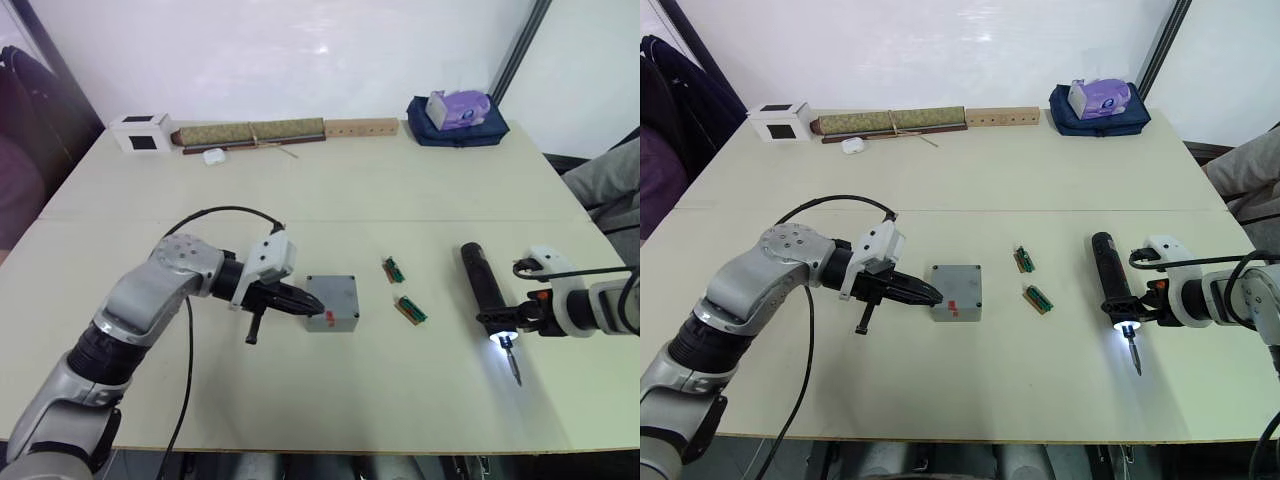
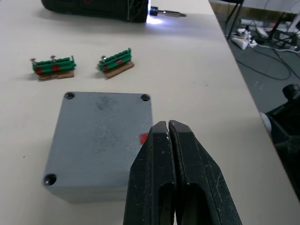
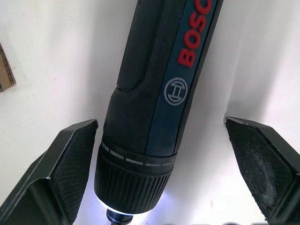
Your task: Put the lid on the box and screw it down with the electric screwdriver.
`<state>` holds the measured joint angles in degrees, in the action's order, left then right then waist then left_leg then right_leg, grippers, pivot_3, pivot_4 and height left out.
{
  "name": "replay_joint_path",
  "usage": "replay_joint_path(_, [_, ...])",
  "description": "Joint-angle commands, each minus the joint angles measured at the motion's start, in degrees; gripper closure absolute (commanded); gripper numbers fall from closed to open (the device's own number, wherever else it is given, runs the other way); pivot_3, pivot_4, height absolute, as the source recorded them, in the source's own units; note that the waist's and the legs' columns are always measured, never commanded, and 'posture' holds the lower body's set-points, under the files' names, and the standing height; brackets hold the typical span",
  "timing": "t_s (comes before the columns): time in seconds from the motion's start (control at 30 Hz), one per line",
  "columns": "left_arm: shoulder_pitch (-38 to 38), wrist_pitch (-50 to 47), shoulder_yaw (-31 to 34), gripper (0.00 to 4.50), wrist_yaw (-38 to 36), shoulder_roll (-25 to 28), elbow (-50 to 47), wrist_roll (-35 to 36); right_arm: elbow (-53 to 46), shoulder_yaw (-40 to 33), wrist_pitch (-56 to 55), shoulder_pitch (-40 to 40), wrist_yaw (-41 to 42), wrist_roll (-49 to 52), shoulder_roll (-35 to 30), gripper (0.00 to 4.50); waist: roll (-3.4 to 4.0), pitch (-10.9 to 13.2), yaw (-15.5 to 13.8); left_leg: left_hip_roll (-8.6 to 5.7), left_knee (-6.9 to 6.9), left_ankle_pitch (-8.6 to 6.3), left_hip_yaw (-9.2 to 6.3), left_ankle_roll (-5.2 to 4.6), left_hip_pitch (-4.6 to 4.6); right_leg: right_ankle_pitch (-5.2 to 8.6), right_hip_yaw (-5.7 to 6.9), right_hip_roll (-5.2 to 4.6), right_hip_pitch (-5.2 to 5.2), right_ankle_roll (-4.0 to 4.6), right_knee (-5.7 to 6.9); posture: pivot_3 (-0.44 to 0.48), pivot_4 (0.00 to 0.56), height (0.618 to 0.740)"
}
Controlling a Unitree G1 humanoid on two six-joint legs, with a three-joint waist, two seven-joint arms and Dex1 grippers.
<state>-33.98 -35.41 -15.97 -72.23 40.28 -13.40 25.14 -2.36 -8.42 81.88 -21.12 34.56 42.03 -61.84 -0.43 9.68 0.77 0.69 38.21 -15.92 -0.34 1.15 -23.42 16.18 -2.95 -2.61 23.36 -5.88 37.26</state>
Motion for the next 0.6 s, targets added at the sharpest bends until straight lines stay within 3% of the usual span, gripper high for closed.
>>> replay_joint_path(0.03, [0.15,2.98,0.11,4.5,0.79,-0.14,1.13,-2.34,-4.13,-4.37,0.93,-2.19,1.05,1.62,-0.23,0.02,0.02,0.01,0.08,0.0,-0.01,0.0,0.01,0.0,0.0,0.0,-0.02,0.01,0.02,0.0,0.01,0.0,0.15,0.74])
replay_joint_path(0.17, [-1.0,4.2,1.23,4.5,1.3,-0.7,4.68,-3.04,-5.57,-3.83,-5.41,-5.59,0.48,-2.89,-2.87,0.02,0.04,0.01,0.04,0.02,-0.01,0.0,0.01,0.0,0.01,0.0,-0.02,0.01,0.04,0.0,0.04,0.0,0.15,0.74])
replay_joint_path(0.3, [-4.36,7.71,2.07,4.5,5.43,-2.4,11.45,-6.84,-10.28,4.31,-20.12,-4.87,3.23,-12.99,-9.03,0.02,0.05,0.03,-0.26,0.0,-0.02,0.0,0.04,0.0,-0.03,0.0,0.01,-0.04,0.08,0.0,0.02,0.0,0.15,0.74])
replay_joint_path(0.43, [-4.87,9.83,2.91,4.5,8.13,-4.05,14.18,-8.69,-21.03,4.82,-23.05,-5.59,5.97,-8.2,-1.72,0.02,-0.02,0.03,0.46,0.01,-0.03,0.0,0.05,0.0,0.0,0.0,-0.03,0.03,0.06,-0.01,0.0,0.0,0.15,0.74])
replay_joint_path(0.53, [-1.22,10.31,1.37,4.5,8.11,-2.08,12.07,-11.22,-34.09,9.71,-24.78,1.42,7.23,-5.23,3.83,0.02,-0.01,0.03,0.23,0.06,-0.11,0.0,-0.05,0.0,0.0,0.01,-0.02,0.12,0.12,0.01,0.08,0.0,0.15,0.74])
replay_joint_path(0.6, [0.74,10.48,0.26,4.5,7.47,-0.88,10.77,-12.44,-37.0,12.45,-23.89,3.63,5.55,-5.13,7.19,0.02,-0.01,0.03,0.16,0.15,-0.15,0.0,-0.13,0.0,-0.02,0.04,0.02,0.18,0.14,0.07,0.08,0.0,0.15,0.74])
